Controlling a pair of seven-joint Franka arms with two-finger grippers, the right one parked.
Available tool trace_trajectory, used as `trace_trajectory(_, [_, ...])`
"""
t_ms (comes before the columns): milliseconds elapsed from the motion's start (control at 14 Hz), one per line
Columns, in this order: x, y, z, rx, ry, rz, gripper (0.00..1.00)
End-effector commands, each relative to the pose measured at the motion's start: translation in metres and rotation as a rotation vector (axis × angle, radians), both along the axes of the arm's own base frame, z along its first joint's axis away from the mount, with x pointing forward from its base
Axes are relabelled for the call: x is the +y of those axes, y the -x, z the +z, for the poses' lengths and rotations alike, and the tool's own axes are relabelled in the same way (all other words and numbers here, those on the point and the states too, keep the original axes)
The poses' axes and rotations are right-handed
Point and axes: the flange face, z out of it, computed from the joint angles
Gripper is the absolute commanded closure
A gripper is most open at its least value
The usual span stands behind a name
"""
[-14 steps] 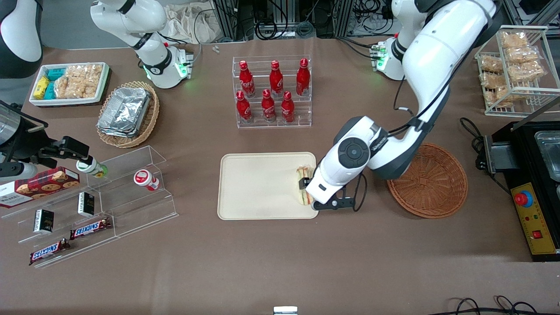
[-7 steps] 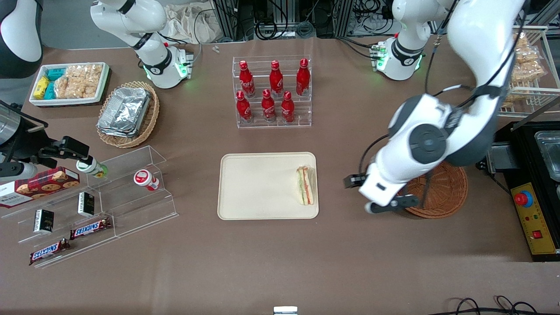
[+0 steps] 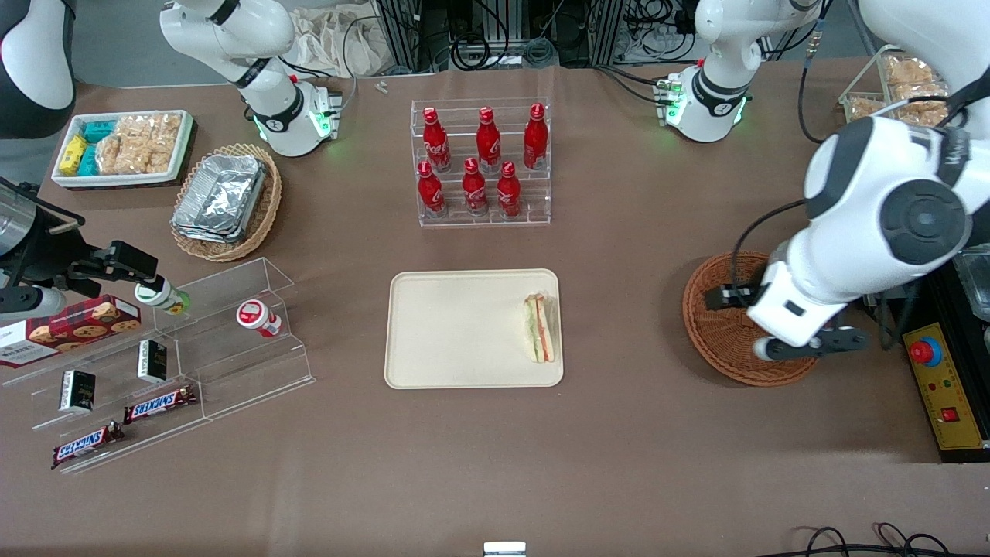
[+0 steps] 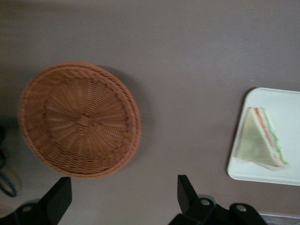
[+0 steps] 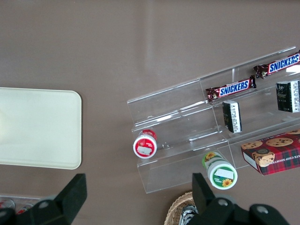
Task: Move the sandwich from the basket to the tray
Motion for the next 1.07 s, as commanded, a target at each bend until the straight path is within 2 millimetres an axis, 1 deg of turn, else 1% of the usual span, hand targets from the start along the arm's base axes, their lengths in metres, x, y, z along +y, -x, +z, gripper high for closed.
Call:
trace_trajectory(0, [0.030,0.007,0.009,0.031,-0.024,-0.039,0.00])
trace_trajectory(143, [0.063,0.004,0.006,0.051,-0.040,-0.019,0.00])
trace_trajectory(214, [0.077,0.002,0.006,0.050,-0.041,-0.042,0.00])
trace_trajectory(286, [0.089,0.000,0.011,0.043,-0.041,-0.065,0.00])
trace_trajectory(357, [0.098,-0.003,0.020,0.027,-0.038,-0.078,0.00])
trace_trajectory(429, [0.104,-0.004,0.026,0.025,-0.014,-0.087,0.00])
trace_trajectory(500, [0.106,-0.004,0.029,0.021,-0.005,-0.105,0.00])
trace_trajectory(571, [0.103,-0.005,0.029,0.021,-0.010,-0.124,0.00])
trace_trajectory(643, [0.108,-0.007,0.032,0.015,-0.014,-0.118,0.00])
trace_trajectory(786, [0.098,-0.008,0.031,0.015,-0.020,-0.131,0.00])
trace_trajectory(857, [0.100,-0.007,0.033,0.014,-0.017,-0.128,0.00])
trace_trajectory(1000, [0.097,-0.006,0.029,0.018,0.038,-0.113,0.00])
